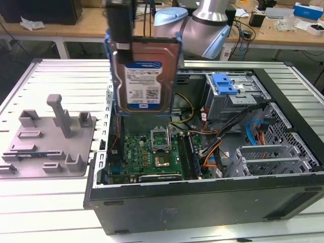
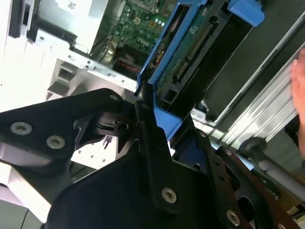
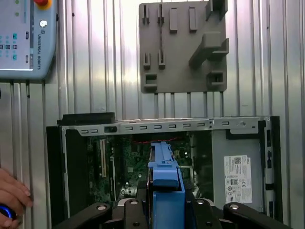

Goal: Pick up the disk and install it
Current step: 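Pick up the disk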

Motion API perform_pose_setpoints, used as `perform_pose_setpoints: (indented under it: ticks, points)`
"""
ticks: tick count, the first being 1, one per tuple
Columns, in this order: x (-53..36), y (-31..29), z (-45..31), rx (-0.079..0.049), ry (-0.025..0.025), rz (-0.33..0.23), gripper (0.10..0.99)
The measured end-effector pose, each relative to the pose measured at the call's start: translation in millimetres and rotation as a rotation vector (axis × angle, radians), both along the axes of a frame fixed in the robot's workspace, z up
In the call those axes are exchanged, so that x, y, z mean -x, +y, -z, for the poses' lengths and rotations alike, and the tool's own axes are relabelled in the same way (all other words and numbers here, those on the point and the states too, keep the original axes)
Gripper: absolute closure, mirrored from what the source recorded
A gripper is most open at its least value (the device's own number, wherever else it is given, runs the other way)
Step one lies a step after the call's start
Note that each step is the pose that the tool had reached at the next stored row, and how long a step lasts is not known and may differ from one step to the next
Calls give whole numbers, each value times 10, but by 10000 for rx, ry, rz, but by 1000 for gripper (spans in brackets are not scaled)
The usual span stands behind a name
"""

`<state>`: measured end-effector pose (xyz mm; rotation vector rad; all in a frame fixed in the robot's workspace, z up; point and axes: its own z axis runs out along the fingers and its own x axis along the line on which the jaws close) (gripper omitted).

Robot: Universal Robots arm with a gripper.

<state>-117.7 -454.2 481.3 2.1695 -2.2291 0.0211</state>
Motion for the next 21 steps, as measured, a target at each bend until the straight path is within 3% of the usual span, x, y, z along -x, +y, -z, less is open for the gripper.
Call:
perform_pose_setpoints:
  ticks: [2,8,10,17,18,21]
  points:
    - [-163,-65,0,0,0,0,722]
    - [-440,-176,0,0,0,1,722]
    - [-585,-233,0,0,-1,2,722]
    - [-974,-376,0,0,0,1,722]
    - [-1017,-391,0,0,-1,2,722]
    - [-1027,-395,0,0,0,1,722]
